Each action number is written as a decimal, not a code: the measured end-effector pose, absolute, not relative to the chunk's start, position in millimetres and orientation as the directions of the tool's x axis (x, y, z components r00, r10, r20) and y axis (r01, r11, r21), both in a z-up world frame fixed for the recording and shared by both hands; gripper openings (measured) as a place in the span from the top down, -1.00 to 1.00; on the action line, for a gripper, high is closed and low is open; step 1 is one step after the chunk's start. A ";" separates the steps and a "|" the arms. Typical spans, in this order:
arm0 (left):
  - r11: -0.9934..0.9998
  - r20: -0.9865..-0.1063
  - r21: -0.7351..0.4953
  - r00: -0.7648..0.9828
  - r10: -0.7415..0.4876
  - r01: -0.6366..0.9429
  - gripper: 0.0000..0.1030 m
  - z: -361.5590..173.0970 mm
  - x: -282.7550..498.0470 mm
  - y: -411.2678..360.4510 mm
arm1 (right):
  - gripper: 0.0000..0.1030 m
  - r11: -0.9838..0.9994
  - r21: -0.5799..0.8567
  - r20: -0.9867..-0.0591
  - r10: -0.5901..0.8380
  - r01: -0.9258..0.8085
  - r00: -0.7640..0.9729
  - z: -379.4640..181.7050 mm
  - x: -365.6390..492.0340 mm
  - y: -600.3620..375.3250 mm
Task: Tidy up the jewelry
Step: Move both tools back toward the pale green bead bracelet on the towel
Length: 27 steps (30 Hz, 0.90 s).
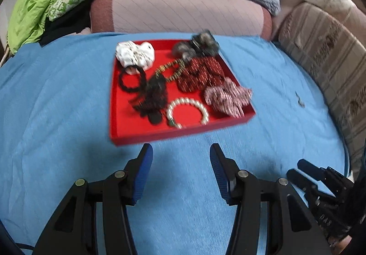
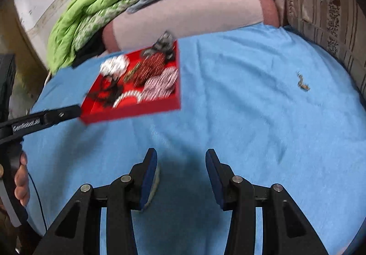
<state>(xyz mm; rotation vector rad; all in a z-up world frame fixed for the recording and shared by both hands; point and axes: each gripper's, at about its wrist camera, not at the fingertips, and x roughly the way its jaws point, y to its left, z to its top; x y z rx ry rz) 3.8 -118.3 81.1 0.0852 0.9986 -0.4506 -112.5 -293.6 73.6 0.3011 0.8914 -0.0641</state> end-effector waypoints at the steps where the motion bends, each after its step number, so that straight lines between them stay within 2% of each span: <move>1: 0.903 -0.829 -0.129 0.456 -0.325 0.410 0.02 78.7 -1.3 -119.9 | 0.07 0.958 0.230 -0.779 0.075 0.172 0.623 71.0 -114.6 -289.5; 12: 0.901 -0.834 -0.066 0.471 -0.286 0.430 0.02 70.0 -21.8 -118.9 | 0.12 0.977 0.197 -0.840 0.126 0.080 0.529 35.3 -126.9 -245.6; 15: 0.911 -0.831 -0.068 0.483 -0.277 0.407 0.02 71.5 -19.2 -109.0 | 0.35 0.979 0.200 -0.837 0.150 0.040 0.526 36.4 -123.6 -233.9; 23: 0.939 -0.826 -0.079 0.505 -0.250 0.336 0.02 75.0 -12.5 -76.8 | 0.35 0.951 0.291 -0.812 0.304 -0.107 0.497 38.6 -102.6 -186.5; 27: 0.944 -0.830 -0.082 0.503 -0.242 0.319 0.02 73.8 -13.5 -68.7 | 0.35 0.942 0.297 -0.801 0.333 -0.153 0.497 46.0 -100.0 -174.1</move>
